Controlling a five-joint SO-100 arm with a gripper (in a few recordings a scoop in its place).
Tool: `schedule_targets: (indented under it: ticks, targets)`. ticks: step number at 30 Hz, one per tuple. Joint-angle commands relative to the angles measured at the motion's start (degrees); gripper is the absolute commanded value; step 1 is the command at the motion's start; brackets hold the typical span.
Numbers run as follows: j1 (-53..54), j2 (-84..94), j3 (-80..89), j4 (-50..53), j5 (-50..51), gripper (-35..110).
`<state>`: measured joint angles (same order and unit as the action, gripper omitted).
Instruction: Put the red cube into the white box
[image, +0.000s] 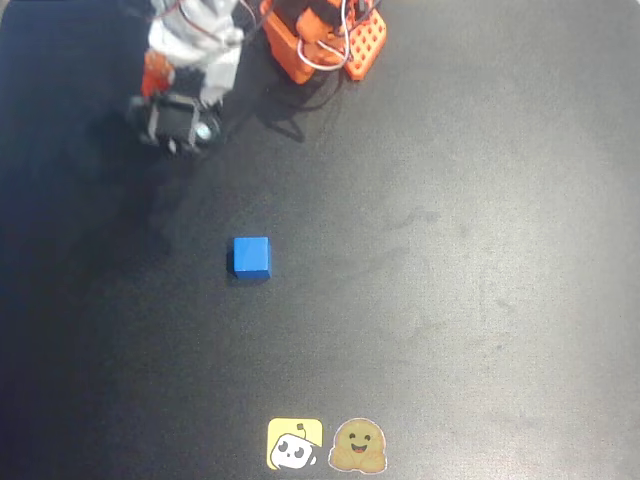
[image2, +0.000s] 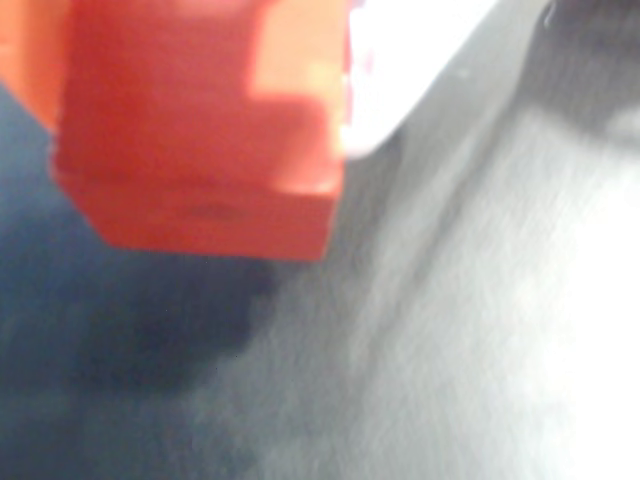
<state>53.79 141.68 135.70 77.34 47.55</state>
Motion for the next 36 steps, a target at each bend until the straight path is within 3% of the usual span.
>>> schedule_targets:
  ticks: [1, 15, 36]
  targets:
    - [2.4, 4.6, -1.1, 3.2, -1.2, 0]
    - [11.9, 10.9, 3.1, 8.3, -3.9, 0]
    - [16.9, 12.0, 11.1, 0.4, -3.0, 0]
